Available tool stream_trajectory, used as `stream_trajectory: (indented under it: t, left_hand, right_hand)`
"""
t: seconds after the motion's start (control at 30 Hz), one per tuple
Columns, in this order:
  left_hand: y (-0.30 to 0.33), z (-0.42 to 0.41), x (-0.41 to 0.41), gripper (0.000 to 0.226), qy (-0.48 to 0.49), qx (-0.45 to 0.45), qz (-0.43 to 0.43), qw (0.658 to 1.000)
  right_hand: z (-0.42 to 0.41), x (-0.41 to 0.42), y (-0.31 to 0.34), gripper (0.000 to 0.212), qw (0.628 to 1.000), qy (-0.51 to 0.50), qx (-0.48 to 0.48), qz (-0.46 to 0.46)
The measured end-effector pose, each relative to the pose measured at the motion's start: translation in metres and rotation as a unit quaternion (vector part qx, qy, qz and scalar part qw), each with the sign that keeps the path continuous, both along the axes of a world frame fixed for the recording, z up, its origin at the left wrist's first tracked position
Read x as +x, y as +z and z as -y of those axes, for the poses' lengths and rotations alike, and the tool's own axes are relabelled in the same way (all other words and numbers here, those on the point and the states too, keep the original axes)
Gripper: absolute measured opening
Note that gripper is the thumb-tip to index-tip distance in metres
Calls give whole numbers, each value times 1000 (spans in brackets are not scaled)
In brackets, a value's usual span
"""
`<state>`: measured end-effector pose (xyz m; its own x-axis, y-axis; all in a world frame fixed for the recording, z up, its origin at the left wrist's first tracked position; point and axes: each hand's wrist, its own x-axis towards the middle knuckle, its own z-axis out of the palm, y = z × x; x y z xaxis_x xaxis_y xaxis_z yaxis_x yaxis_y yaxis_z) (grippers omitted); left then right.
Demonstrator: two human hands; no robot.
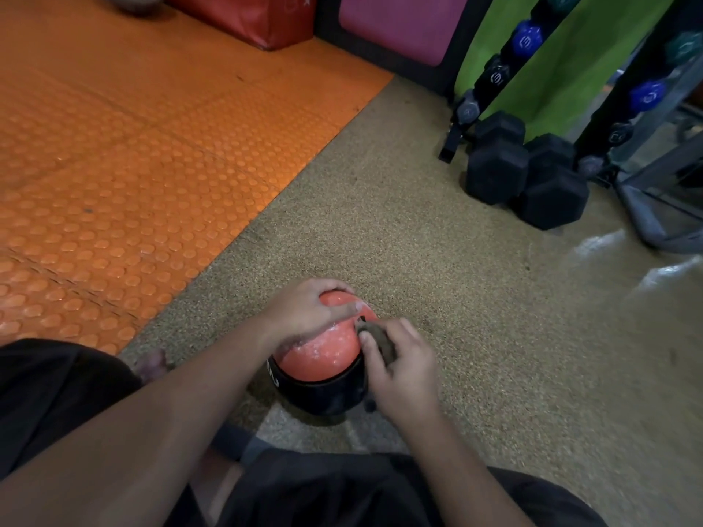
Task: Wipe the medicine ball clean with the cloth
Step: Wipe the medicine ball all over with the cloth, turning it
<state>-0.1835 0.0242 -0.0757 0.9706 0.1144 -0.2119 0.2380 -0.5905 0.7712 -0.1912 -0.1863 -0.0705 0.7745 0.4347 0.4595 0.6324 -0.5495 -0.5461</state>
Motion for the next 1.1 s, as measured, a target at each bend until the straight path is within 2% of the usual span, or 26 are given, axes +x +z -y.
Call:
stream_trajectory:
  t: [0.07,0.13,0.2,0.27,0.33,0.4,0.5,0.57,0.7,0.73,0.8,0.87,0.93,1.03,1.1]
  left_hand:
    - [-1,-2,1,79,-1,-23,-3,1000]
    - [-1,-5,2,79,-6,-36,-6,999]
    - [-4,-6,3,77,-5,-46,3,999]
    - [-6,-8,3,79,0,-57,11,998]
    - [-6,-8,2,84,-17,-51,7,999]
    - [-6,-7,2,79,-33,-32,8,999]
    - [-11,-9,5,68,-23,-56,19,998]
    - [-15,-11,6,70,-19,-73,22,997]
    - [-16,-13,5,72,-15,-87,24,996]
    - [-15,-13,5,67,-19,-84,28,996]
    - [-12,-14,4,58,-30,-84,32,995]
    - [-11,-16,1,65,-36,-87,37,995]
    - [-10,-14,-2,72,-41,-67,34,996]
    - [-10,-11,-1,71,-50,-39,31,998]
    - [-11,-10,0,66,-58,-30,34,997]
  right_hand:
    - [-7,-20,-2,15,999,33,-23,16]
    - [-5,-35,-5,19,989,106,-91,55]
    - [-1,-23,-2,17,984,127,-101,69]
    - [-1,-3,0,14,996,75,-46,33]
    - [0,13,-2,11,999,-32,19,-3]
    - [1,10,-5,9,998,-55,31,-9]
    - [-3,-26,-3,17,994,93,-45,29]
    - [-2,-26,-1,18,988,130,-64,46]
    - [1,8,-1,17,997,-17,68,-33]
    - [-1,5,0,17,997,-23,69,-40]
    - [-6,-13,2,17,999,32,16,-8]
    - [-3,-27,0,18,993,97,-56,41]
    - [5,-11,1,17,992,79,-79,50]
    - [9,13,-1,14,999,-43,-6,-15]
    - [2,2,-1,14,999,-32,19,-25]
